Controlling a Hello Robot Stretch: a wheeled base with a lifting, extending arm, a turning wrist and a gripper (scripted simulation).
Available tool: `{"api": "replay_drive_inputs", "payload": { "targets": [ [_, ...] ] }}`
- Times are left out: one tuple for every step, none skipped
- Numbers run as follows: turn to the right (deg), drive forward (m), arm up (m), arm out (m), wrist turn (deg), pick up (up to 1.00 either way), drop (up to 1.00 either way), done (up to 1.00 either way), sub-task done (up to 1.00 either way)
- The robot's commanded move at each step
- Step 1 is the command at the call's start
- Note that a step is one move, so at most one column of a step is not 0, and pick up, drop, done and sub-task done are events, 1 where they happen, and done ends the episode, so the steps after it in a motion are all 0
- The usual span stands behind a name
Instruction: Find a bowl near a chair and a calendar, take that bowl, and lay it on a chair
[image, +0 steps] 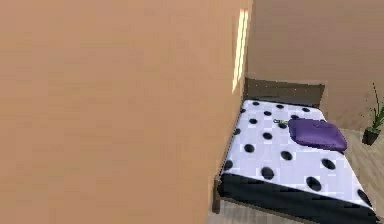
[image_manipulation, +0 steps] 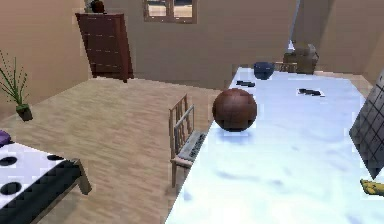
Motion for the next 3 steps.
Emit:
{"api": "replay_drive_inputs", "payload": {
  "targets": [
    [45.0,0.0,0.0,0.0,0.0,0.0,0.0,0.0,0.0],
    [-24.0,0.0,0.0,0.0,0.0,0.0,0.0,0.0,0.0],
    [0.0,0.15,0.0,0.0,0.0,0.0,0.0,0.0,0.0]
  ]
}}
